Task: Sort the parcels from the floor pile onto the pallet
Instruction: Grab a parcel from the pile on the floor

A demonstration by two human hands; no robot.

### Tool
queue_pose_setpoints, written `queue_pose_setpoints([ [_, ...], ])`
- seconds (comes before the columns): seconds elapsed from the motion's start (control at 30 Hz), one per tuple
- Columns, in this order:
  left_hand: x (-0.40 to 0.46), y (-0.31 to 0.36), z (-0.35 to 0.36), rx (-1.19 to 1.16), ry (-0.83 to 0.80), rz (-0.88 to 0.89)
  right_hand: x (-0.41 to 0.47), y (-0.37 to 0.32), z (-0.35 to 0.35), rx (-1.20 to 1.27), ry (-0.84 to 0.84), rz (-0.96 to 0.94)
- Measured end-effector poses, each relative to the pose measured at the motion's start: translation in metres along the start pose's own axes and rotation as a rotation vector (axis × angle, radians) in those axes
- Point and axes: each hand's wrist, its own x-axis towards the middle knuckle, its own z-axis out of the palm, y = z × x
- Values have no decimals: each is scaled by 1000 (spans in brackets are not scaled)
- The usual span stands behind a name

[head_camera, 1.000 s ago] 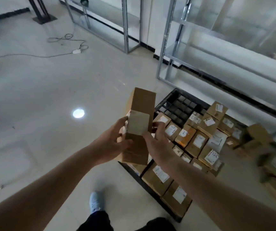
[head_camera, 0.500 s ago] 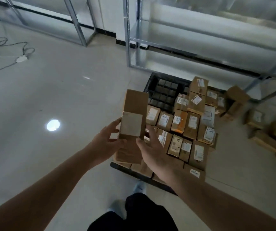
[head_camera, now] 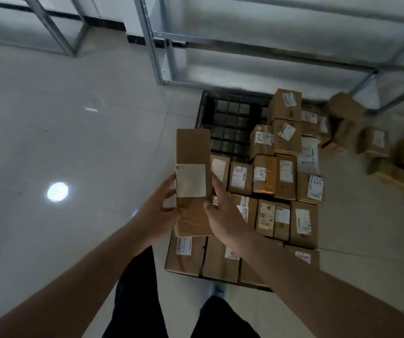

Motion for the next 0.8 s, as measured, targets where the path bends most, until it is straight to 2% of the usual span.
queue_pose_setpoints([
  [0.2, 169, -20, -38, -68, -59, -26, 157, 16, 31, 60, 171, 108],
  [0.4, 333, -68, -58, -50, -76, -113, 308, 67, 62, 171, 357, 211],
  [0.6, 443, -138, -58, 23, -121, -154, 403, 142, 65, 192, 350, 268],
  [0.8, 506, -189, -43, 22, -201, -169, 453, 193, 54, 246, 376, 281],
])
